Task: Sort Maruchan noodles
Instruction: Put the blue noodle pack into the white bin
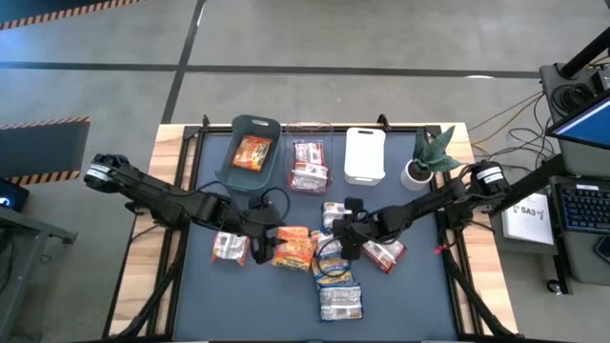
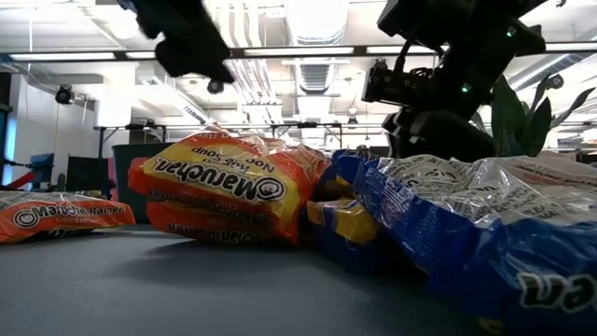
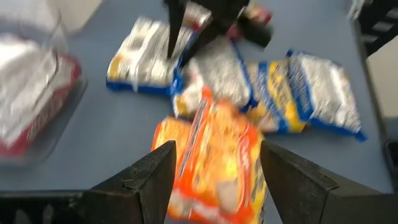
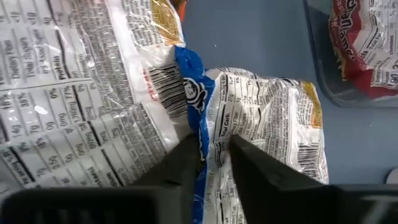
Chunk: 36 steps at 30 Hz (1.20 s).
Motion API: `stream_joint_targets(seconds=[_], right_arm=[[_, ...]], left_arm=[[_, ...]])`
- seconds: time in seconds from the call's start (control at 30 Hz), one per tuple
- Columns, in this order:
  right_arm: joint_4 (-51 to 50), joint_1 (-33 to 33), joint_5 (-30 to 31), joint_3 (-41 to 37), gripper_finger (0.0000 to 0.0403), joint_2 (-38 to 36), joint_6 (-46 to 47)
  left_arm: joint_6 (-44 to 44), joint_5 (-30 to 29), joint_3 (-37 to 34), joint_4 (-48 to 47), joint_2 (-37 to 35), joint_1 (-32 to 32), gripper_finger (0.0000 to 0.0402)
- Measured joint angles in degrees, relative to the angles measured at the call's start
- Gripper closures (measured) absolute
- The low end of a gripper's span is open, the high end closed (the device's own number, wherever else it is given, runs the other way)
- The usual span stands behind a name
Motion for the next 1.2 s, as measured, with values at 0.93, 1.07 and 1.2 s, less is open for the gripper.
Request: stream_joint_targets(seconds=[0.93,1.07,1.2], right_arm=[[-7.74,-8.72,7.55,-0.70,0.0394,-18.41,-2.52],[-7.72,-10.28,3.09,-1.65,0.0394,-19.59,-2.44],[-8.73,-10.34,2.09,-2.43,0.0394,-20.46,-0.80]], left_arm=[[20.19,-4.36,-0.02,32.72,11.57,0.37,0.0187],[22.39,-5.72,-0.03,35.14,13.61,1.67,0.0187],[22.89,-5.73,-0.04,36.30,14.97,3.31,0.0187]])
